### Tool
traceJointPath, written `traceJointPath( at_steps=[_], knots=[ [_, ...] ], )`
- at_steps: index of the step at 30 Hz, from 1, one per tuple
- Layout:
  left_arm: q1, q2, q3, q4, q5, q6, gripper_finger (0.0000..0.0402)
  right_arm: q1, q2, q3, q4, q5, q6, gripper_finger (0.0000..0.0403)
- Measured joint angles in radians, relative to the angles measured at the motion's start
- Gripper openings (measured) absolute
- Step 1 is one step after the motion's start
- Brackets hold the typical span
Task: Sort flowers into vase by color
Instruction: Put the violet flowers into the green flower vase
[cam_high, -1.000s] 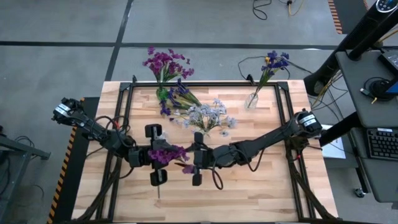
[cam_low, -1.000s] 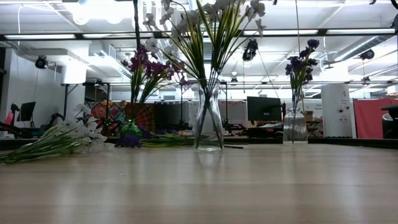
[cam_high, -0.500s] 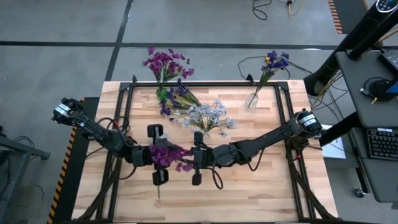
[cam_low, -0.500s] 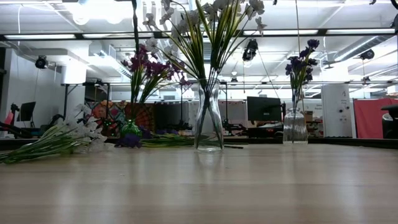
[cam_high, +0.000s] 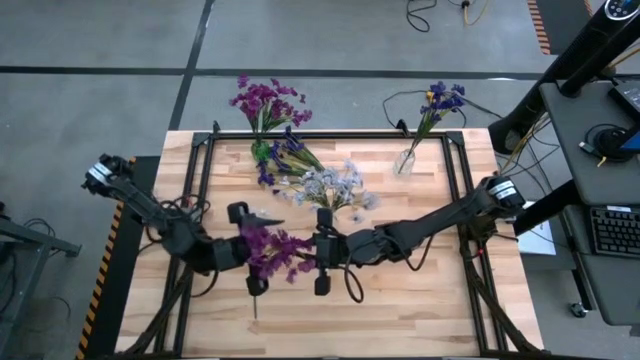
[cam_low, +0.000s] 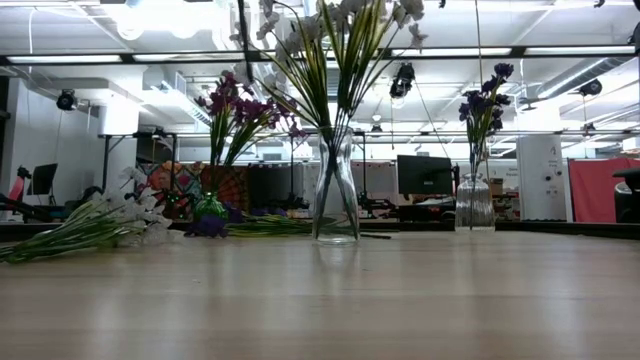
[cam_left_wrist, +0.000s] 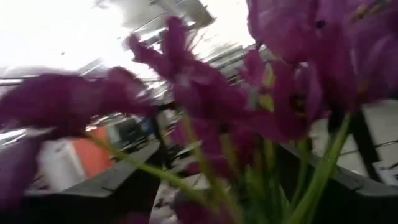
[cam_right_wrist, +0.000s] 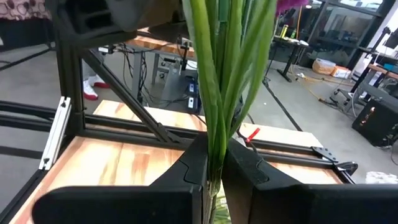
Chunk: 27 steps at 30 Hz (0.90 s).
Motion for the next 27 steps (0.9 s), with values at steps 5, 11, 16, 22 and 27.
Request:
traceJointPath(
  at_steps=[5, 11, 16, 22, 27],
  knots=[
    [-0.051, -0.034, 0.0, -0.033, -0.072, 0.028, 0.0299, 0.0, -0.029, 0.0, -0.038, 0.0, 0.015, 0.0027],
    [-0.089, -0.053, 0.0, -0.045, -0.135, 0.003, 0.0299, 0.0, -0.05, 0.0, -0.051, 0.0, 0.017, 0.0027],
    [-0.12, -0.056, 0.0, -0.048, -0.176, 0.005, 0.0299, 0.0, -0.07, 0.0, -0.083, 0.0, 0.049, 0.0027],
    [-0.164, -0.066, 0.0, -0.059, -0.249, 0.013, 0.0299, 0.007, -0.075, 0.012, -0.148, 0.0, 0.1, 0.0027],
    [-0.2, -0.075, 0.0, -0.061, -0.361, 0.061, 0.0299, 0.013, -0.075, 0.036, -0.222, 0.0, 0.125, 0.0027]
  ],
)
